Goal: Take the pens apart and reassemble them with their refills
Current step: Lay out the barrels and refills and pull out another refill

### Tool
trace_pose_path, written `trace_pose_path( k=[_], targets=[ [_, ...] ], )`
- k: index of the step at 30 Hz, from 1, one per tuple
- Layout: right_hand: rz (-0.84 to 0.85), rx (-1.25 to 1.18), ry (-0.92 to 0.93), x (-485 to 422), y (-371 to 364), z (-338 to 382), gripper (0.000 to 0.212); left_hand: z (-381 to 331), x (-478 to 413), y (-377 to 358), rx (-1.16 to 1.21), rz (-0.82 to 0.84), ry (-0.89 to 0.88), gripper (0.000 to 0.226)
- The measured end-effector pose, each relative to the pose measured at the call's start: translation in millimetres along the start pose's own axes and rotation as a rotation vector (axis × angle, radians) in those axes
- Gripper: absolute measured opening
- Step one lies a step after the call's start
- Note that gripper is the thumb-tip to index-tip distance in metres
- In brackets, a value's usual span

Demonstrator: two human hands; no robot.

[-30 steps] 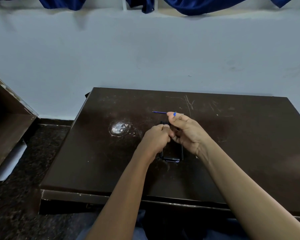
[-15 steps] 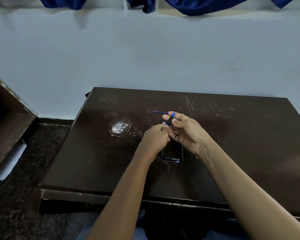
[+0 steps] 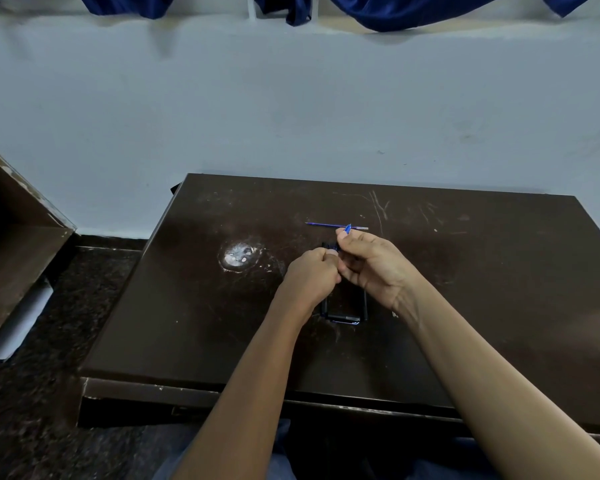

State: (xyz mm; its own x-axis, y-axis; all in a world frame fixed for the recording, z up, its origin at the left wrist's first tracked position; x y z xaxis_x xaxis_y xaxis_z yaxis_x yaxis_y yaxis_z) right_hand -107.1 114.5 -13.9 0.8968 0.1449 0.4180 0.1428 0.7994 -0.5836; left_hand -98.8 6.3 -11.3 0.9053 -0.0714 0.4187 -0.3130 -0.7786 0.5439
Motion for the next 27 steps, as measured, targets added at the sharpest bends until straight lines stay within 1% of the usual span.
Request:
trace_pose_path(
  k=[4, 6, 8, 11, 13, 15, 18, 21, 24, 27],
  targets=[
    [-0.008, -0.037, -0.009, -1, 1, 1, 0.019, 2, 0, 0, 0.006, -0.004, 0.009, 0.023],
    [0.001, -0.04, -0.016, -1, 1, 2, 0.014, 2, 0, 0, 0.002, -0.012, 0.009, 0.026],
    [0.012, 0.023, -0.019, -1, 1, 1, 0.007, 2, 0, -1, 0.003, -0.006, 0.009, 0.026],
    [-0.017, 0.087, -0.017, -2, 4, -1, 0.01, 2, 0, -2, -0.011, 0.008, -0.003, 0.027],
    [-0.059, 0.028, -0.012, -3, 5, -1, 0.01, 2, 0, -3, -0.027, 0.013, -0.018, 0.025],
    [-0.063, -0.033, -0.006, -3, 4, 0, 0.013, 1, 0, -3, -0.026, 0.014, -0.025, 0.022],
    [-0.051, -0.105, -0.006, -4, 1, 1, 0.024, 1, -1, -3, -0.014, 0.018, -0.038, 0.02],
    [-0.073, -0.208, 0.012, -6, 4, 6, 0.035, 1, 1, -4, -0.005, 0.042, -0.046, 0.019],
    [-0.128, -0.288, 0.061, -10, 12, 13, 0.033, -1, 2, -4, -0.015, 0.063, -0.055, 0.023],
    [-0.192, -0.473, 0.131, -13, 22, 20, 0.026, -2, 3, -2, -0.033, 0.064, -0.052, 0.024]
  ],
)
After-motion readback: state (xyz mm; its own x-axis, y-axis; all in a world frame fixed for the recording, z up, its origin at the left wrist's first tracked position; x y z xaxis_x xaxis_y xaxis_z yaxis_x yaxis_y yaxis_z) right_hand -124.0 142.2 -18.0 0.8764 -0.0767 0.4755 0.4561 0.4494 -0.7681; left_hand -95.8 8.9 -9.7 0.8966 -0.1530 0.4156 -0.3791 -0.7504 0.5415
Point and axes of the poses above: each hand's wrist, its own x-axis away from the middle knuckle, its own y-axis out of the back of the hand, z = x × y, the point moved 3 cm from there along -x, towards the middle knuckle, and after that the axes turned 13 degrees about -x, right-handed, at the moved point
